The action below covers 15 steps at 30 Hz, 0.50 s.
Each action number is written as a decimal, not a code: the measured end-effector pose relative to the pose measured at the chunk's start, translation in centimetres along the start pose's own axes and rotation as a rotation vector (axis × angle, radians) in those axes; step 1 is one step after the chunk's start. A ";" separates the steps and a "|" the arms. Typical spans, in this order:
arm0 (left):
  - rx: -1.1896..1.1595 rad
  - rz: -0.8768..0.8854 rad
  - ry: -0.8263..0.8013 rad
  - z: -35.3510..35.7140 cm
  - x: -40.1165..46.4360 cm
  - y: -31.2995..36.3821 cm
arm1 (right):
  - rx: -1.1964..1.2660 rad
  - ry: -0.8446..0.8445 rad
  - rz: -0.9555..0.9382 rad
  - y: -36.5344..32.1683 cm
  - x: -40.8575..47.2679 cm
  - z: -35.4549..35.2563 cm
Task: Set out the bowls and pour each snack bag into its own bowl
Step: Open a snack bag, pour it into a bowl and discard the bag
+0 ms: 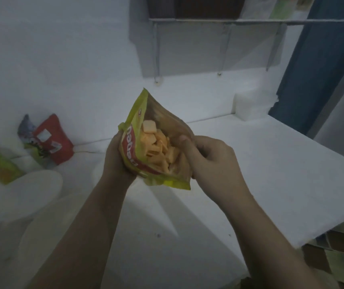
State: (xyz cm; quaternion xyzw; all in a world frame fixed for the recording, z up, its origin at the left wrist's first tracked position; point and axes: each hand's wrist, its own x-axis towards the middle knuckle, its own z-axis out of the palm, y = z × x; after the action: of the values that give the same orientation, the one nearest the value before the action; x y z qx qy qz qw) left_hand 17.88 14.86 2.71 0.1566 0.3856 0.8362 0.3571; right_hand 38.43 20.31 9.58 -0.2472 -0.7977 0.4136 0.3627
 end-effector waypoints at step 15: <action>-0.068 0.153 0.287 -20.1 -6.4 19.1 | 0.065 -0.254 -0.326 -9.3 3.3 21.1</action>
State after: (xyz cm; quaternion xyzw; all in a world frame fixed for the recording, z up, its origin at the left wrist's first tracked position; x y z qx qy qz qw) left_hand 2.48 -9.01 4.15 0.0523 0.3912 0.8873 0.2385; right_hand 18.95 7.52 10.27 -0.0490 -0.8525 0.4030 0.3293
